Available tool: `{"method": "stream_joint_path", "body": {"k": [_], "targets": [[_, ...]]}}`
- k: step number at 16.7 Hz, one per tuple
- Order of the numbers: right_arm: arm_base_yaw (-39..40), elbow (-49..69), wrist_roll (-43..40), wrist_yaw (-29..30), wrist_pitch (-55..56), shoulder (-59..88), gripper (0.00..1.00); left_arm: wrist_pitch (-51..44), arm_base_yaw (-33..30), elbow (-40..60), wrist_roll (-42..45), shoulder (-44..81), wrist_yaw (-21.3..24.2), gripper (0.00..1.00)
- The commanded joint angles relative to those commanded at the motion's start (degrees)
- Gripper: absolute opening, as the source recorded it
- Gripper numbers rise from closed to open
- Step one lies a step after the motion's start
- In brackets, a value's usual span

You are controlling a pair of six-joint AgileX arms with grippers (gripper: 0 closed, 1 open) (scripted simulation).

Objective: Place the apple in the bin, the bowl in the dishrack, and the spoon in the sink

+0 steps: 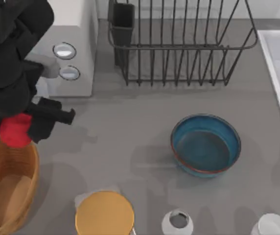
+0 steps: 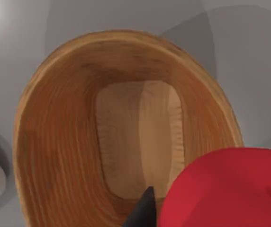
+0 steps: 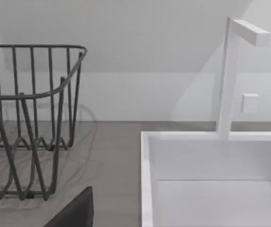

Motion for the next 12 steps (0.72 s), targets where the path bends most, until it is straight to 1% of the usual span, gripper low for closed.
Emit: {"method": "stream_joint_path", "body": {"k": [3,5,10,12], "targets": [[0.00,0.00,0.00,0.00,0.00,0.00,1.00,-2.34,2.55,-6.09,-6.45,-7.79,-2.25,0.00],[0.00,0.00,0.00,0.00,0.00,0.00,1.00,-3.14,3.44,-8.03,-8.56,-9.97,-3.03,0.00],[0.00,0.00,0.00,0.00,0.00,0.00,1.00,-2.91,3.27,-8.18,-8.38,-9.91,-3.01,0.00],[0.00,0.00,0.00,0.00,0.00,0.00,1.00,-0.80,3.84,-10.33,-7.78,-9.87,-3.00,0.00]]}}
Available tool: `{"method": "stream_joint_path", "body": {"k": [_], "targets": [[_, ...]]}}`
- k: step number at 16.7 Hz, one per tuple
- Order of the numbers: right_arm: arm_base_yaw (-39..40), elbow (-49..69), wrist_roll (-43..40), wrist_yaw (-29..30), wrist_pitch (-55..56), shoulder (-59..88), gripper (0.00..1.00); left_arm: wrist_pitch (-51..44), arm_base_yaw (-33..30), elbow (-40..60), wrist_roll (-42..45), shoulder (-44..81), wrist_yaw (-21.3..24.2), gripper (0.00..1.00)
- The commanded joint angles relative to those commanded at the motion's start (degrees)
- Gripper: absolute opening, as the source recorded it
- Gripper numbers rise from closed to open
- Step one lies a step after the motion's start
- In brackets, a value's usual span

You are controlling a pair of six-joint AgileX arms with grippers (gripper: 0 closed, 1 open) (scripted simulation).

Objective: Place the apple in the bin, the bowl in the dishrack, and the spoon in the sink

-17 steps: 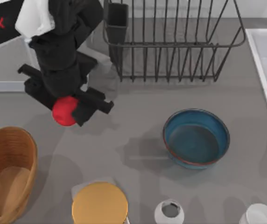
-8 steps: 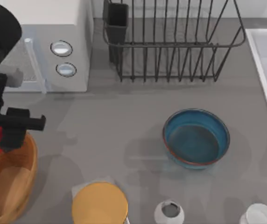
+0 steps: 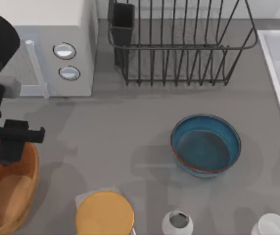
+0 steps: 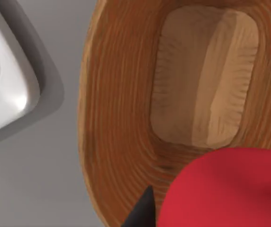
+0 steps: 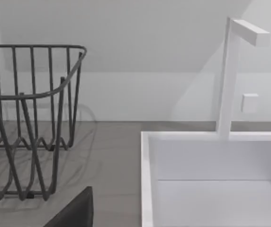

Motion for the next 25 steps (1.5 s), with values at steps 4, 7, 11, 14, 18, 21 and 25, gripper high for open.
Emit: {"method": "stream_joint_path", "body": {"k": [4,7,11,14,18,21,25], "targets": [[0.00,0.00,0.00,0.00,0.00,0.00,1.00,9.80,1.42,-8.30,0.80,0.47,-0.05,0.00],[0.00,0.00,0.00,0.00,0.00,0.00,1.00,13.92,2.31,-12.33,1.67,1.06,-0.08,0.00],[0.00,0.00,0.00,0.00,0.00,0.00,1.00,14.10,2.35,-12.51,1.81,1.13,-0.09,0.00],[0.00,0.00,0.00,0.00,0.00,0.00,1.00,14.10,2.35,-12.51,1.81,1.13,-0.09,0.23],[0.00,0.00,0.00,0.00,0.00,0.00,1.00,14.10,2.35,-12.51,1.81,1.13,-0.09,0.53],[0.00,0.00,0.00,0.00,0.00,0.00,1.00,14.10,2.35,-12.51,1.81,1.13,-0.09,0.75],[0.00,0.00,0.00,0.00,0.00,0.00,1.00,14.10,2.35,-12.51,1.81,1.13,-0.09,1.00]]}}
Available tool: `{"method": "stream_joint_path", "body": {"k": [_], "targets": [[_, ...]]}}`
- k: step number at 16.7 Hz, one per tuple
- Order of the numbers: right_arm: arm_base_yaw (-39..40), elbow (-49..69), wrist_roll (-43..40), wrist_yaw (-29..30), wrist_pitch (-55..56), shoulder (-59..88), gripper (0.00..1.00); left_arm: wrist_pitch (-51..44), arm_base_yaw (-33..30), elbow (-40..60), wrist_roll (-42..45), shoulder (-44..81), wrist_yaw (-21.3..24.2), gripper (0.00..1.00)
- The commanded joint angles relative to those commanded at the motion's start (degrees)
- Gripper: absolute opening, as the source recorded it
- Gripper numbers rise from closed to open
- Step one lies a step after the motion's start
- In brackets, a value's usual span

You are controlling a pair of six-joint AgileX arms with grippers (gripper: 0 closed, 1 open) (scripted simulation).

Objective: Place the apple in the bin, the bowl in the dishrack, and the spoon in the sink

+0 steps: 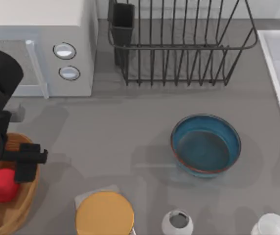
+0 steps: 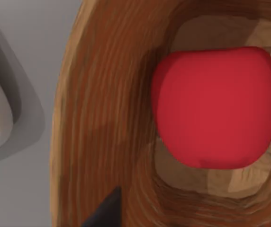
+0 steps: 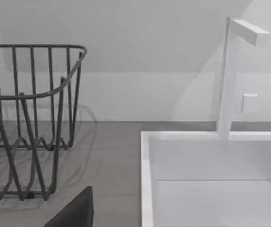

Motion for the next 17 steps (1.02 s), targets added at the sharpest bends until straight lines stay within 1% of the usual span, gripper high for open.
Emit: {"method": "stream_joint_path", "body": {"k": [10,13,17], "targets": [[0.00,0.00,0.00,0.00,0.00,0.00,1.00,0.45,0.00,-0.35,0.13,-0.65,0.06,1.00],[0.00,0.00,0.00,0.00,0.00,0.00,1.00,4.17,0.72,-3.39,1.16,-5.38,0.69,1.00],[0.00,0.00,0.00,0.00,0.00,0.00,1.00,13.40,3.02,-11.14,3.36,-17.47,2.12,1.00]]}}
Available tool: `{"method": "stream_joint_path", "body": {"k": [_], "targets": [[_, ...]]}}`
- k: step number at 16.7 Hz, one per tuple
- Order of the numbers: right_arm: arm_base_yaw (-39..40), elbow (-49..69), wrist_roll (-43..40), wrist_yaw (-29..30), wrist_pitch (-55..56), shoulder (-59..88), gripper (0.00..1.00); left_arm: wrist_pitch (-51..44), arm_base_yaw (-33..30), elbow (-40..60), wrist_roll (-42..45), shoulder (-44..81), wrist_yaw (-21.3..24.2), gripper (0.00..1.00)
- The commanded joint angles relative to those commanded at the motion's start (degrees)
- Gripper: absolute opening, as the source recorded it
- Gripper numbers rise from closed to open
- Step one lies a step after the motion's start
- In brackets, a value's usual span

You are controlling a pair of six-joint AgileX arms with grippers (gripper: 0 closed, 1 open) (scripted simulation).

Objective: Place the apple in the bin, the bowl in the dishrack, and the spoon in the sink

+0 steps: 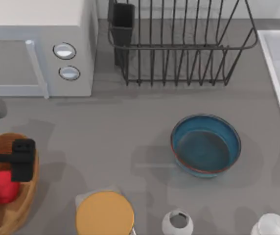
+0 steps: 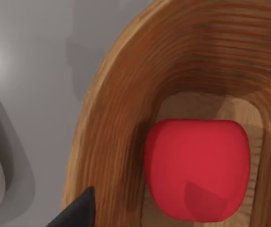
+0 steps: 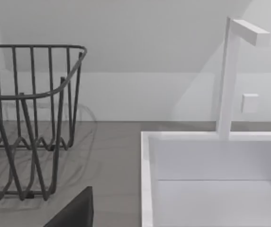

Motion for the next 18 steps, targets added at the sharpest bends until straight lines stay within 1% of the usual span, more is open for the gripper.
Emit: {"method": "stream_joint_path", "body": {"k": [4,12,15,18], "targets": [[0.00,0.00,0.00,0.00,0.00,0.00,1.00,12.06,3.28,-10.87,2.96,-15.41,1.73,1.00],[0.00,0.00,0.00,0.00,0.00,0.00,1.00,38.76,10.39,-34.21,9.26,-51.93,5.58,1.00],[0.00,0.00,0.00,0.00,0.00,0.00,1.00,46.07,12.30,-40.25,10.89,-60.60,6.67,1.00],[0.00,0.00,0.00,0.00,0.00,0.00,1.00,49.05,13.03,-42.71,11.53,-63.74,7.05,1.00]]}}
